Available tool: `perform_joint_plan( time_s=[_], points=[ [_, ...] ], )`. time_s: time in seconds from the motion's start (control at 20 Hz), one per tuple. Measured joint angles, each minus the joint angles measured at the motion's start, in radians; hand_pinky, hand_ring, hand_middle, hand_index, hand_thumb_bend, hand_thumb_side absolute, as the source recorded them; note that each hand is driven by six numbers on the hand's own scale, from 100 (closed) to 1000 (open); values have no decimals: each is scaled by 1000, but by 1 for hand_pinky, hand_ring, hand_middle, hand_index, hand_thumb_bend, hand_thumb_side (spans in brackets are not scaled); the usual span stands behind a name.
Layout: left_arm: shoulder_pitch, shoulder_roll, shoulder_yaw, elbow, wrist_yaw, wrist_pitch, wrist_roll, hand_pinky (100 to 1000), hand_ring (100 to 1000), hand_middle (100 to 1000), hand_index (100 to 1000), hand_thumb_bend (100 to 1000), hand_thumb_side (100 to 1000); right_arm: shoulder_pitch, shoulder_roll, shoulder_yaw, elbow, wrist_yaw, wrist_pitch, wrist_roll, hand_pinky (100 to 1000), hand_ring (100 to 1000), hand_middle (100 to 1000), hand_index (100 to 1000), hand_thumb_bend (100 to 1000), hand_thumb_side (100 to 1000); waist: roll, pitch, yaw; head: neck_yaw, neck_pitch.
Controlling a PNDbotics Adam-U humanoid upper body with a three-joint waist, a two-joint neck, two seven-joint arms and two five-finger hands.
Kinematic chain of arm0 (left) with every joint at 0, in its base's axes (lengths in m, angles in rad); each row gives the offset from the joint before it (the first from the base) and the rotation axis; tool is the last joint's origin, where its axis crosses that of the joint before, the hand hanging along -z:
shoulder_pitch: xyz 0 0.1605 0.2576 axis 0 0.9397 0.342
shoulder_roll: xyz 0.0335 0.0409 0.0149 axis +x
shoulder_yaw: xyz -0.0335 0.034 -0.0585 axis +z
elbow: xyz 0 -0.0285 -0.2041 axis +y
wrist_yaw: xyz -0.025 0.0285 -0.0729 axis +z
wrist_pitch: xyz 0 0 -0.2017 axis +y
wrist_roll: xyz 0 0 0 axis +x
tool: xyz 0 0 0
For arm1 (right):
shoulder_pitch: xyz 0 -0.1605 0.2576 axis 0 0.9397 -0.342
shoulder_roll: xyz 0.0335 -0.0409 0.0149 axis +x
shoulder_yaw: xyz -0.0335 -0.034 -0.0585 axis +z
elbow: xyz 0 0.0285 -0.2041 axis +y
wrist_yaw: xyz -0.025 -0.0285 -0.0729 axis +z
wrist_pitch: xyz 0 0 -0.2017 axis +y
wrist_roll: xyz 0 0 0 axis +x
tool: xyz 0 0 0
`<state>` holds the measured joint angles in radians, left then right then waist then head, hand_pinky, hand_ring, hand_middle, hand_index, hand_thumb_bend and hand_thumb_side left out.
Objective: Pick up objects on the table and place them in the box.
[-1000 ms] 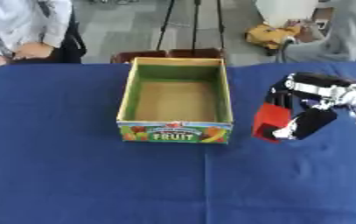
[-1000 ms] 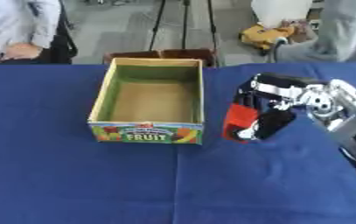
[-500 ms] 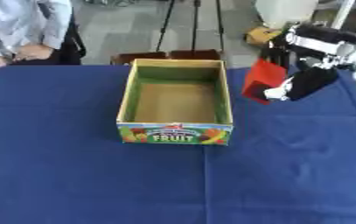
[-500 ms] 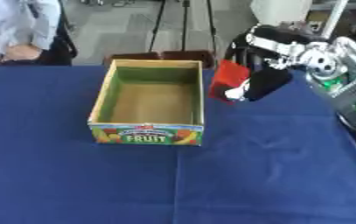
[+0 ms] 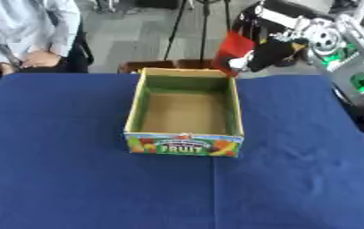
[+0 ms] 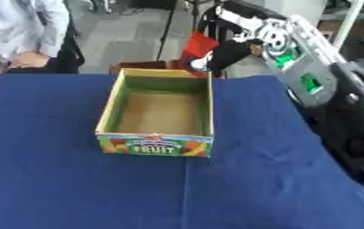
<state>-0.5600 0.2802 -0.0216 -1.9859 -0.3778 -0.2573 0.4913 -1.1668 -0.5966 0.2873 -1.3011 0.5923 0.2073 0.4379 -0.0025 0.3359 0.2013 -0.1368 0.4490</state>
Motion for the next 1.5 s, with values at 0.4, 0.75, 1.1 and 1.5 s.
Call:
perform_joint_plan(
  time_s=[0.4,0.75,1.1,1.5],
  points=[
    [-14,-5,-5,0,9,-2,-2,779,873,848,941,100,946,-22,138,-28,199,121,-37,-79,171,459,372,491,108,361,0,15,27,-26,-15],
    [-21,-14,-5,0,13,-5,-3,778,872,847,940,100,947,-15,239,-48,360,225,-87,-139,177,459,379,495,107,354,0,26,41,-44,-19],
    [-22,-18,-5,0,16,-7,-1,778,872,847,940,100,947,-4,279,-84,452,278,-112,-185,290,530,468,595,216,405,0,35,46,-48,-19],
    [-22,-18,-5,0,17,-7,-1,778,872,847,940,100,946,-4,284,-90,437,283,-139,-214,678,780,743,825,674,773,0,35,44,-48,-19]
  ],
)
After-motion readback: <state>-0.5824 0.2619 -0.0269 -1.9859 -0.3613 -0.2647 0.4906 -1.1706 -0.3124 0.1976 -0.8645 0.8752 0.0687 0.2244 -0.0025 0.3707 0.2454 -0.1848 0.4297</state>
